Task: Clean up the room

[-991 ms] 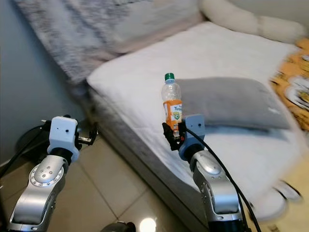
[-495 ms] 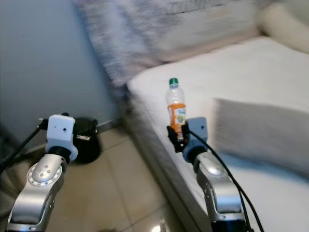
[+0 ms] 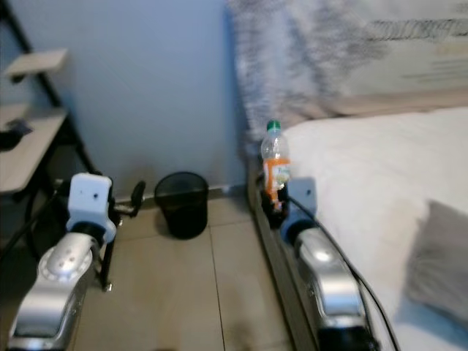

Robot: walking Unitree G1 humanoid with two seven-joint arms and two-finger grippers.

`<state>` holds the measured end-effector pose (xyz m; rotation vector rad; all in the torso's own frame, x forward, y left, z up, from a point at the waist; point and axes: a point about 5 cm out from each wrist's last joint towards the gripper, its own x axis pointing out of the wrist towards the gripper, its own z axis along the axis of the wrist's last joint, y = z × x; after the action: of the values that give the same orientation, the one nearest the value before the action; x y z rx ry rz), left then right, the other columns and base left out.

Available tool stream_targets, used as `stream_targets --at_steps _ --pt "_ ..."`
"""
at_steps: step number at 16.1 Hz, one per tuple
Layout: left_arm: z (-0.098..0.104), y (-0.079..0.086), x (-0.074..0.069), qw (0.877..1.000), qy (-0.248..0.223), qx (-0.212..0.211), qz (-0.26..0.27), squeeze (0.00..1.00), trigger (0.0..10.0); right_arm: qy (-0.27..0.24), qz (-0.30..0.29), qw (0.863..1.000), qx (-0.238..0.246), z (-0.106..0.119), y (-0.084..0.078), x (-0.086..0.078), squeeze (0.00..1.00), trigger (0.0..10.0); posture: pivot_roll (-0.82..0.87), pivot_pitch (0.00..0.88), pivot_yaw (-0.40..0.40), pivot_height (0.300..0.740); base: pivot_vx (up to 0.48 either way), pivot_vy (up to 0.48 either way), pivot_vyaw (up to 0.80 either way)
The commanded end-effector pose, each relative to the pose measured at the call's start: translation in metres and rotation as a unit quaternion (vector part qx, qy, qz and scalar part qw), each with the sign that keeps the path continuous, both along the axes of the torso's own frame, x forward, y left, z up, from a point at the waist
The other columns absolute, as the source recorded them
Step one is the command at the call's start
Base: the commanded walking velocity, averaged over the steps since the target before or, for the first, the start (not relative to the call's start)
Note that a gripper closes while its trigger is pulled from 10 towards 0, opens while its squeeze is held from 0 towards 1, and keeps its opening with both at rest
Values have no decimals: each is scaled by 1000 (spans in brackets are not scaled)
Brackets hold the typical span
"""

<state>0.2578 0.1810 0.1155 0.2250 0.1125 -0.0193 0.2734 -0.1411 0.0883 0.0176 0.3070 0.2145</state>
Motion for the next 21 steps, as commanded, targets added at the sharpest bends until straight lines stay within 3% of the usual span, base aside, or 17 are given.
stream_targets --at_steps 1,21 --pt "2 -2 3 1000 -5 -6 -5 0 10000 -7 -17 1000 -7 0 -6 0 0 10000 18 0 35 740 247 0 0" --pt "-1 -5 6 1000 -4 -16 -12 0 10000 -6 -41 999 -15 -4 -12 2 0 10000 12 0 17 740 301 0 0"
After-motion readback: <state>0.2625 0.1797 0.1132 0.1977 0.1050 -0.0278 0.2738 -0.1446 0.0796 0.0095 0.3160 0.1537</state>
